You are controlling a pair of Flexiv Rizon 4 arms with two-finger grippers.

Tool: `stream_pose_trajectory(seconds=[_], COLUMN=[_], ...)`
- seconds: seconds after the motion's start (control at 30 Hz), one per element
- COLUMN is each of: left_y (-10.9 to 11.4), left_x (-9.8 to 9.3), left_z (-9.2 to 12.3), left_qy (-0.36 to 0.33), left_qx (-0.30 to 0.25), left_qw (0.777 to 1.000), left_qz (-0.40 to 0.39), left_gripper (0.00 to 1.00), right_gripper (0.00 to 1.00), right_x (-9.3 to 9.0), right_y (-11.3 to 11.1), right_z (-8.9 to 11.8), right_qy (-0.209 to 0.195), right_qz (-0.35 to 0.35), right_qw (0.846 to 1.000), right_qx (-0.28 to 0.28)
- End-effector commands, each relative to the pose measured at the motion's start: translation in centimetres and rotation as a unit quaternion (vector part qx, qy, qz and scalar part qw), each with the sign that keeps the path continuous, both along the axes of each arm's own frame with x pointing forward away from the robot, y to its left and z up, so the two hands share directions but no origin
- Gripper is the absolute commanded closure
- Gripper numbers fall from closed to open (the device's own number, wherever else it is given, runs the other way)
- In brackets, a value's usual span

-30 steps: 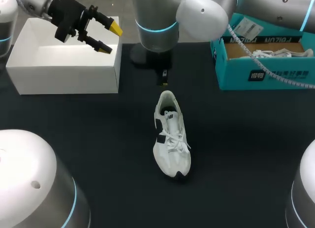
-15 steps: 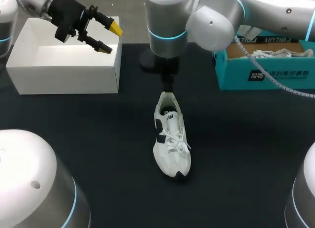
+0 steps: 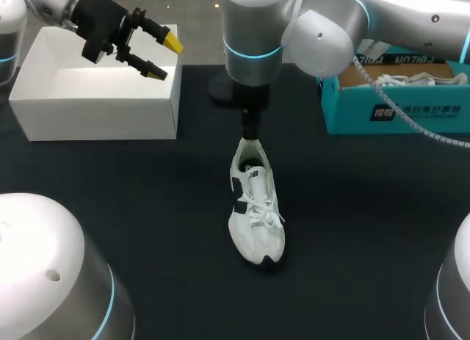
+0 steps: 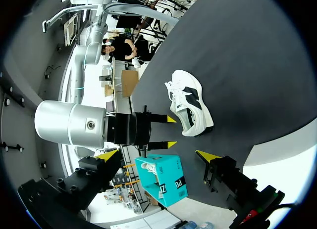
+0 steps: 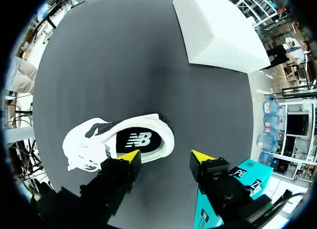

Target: Take the shoe out of the shoebox, open the shoe tongue, remove and reinsert the insole, then place the shoe into the shoebox

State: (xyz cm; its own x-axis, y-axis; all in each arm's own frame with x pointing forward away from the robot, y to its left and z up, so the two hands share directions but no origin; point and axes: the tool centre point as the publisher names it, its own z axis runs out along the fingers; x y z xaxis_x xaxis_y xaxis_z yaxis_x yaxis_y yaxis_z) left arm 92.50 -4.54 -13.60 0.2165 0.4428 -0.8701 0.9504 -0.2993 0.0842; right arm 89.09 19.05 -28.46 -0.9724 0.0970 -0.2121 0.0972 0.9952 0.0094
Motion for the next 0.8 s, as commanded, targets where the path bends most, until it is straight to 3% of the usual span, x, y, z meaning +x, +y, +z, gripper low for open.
stream_pose_trajectory(seconds=[0.03,0.4,0.63,0.8], left_y=[0.0,0.0,0.0,0.0], left_x=[0.0,0.0,0.0,0.0], left_z=[0.0,0.0,0.0,0.0], left_qy=[-0.001,-0.001,-0.001,-0.001], left_qx=[0.001,0.001,0.001,0.001], left_qw=[1.000,1.000,1.000,1.000], left_qz=[0.000,0.000,0.000,0.000], left_gripper=[0.00,0.00,0.00,0.00], right_gripper=[0.31,0.26,0.02,0.00], right_x=[0.6,1.7,1.5,1.7], right_y=[0.4,0.9,1.1,0.4], right_z=[-0.4,-1.6,-3.1,-4.5], right_qy=[0.002,0.013,0.028,0.034], right_qz=[0.002,0.010,0.012,0.011], right_qw=[1.000,1.000,1.000,0.999], right_qx=[0.004,0.008,0.007,0.005])
